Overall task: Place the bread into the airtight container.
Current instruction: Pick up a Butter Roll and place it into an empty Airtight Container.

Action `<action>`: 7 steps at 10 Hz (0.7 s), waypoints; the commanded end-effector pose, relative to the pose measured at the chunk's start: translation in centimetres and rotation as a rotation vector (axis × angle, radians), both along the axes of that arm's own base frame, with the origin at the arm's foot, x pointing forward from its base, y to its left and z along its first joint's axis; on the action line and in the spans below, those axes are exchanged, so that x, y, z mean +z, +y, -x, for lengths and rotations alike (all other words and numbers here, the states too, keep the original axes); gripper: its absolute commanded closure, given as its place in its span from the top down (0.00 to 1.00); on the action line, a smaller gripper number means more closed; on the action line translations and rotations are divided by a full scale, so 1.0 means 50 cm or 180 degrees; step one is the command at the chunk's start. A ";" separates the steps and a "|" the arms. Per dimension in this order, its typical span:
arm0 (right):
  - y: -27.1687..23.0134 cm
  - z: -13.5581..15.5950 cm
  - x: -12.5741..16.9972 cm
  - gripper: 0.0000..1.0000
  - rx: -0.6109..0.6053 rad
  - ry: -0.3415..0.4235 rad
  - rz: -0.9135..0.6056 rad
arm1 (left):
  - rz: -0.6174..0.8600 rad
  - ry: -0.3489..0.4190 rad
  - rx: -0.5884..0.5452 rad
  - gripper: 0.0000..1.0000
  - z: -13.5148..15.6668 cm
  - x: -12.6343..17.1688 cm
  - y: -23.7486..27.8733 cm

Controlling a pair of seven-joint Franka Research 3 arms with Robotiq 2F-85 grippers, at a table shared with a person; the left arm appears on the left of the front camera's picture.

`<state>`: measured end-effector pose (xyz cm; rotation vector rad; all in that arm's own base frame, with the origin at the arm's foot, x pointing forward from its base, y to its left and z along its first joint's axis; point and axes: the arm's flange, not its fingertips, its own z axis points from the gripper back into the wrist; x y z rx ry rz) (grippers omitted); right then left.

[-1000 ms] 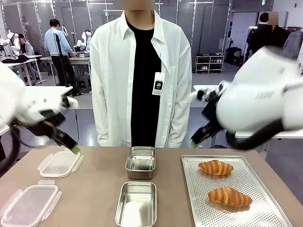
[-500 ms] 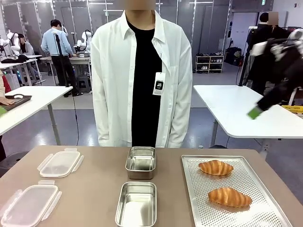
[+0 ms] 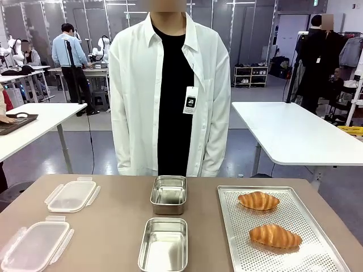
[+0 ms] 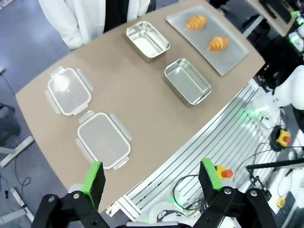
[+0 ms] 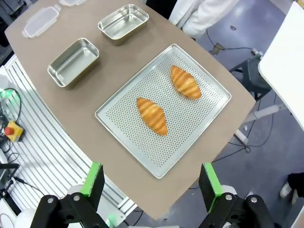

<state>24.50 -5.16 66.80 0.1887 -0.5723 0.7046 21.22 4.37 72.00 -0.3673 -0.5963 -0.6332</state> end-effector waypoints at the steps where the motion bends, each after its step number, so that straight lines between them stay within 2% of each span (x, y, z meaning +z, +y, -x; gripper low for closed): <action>1: -0.007 -0.013 -0.019 1.00 0.0076 0.0128 -0.0049 | 0.0174 0.0107 -0.0023 1.00 -0.006 -0.022 -0.019; 2: 0.000 0.000 0.000 1.00 0.0000 0.0000 0.0000 | 0.0000 0.0000 0.0000 1.00 0.000 0.000 0.000; 7: -0.002 0.001 -0.003 1.00 0.0005 0.0027 -0.0009 | 0.0000 0.0000 0.0000 1.00 0.000 0.000 0.000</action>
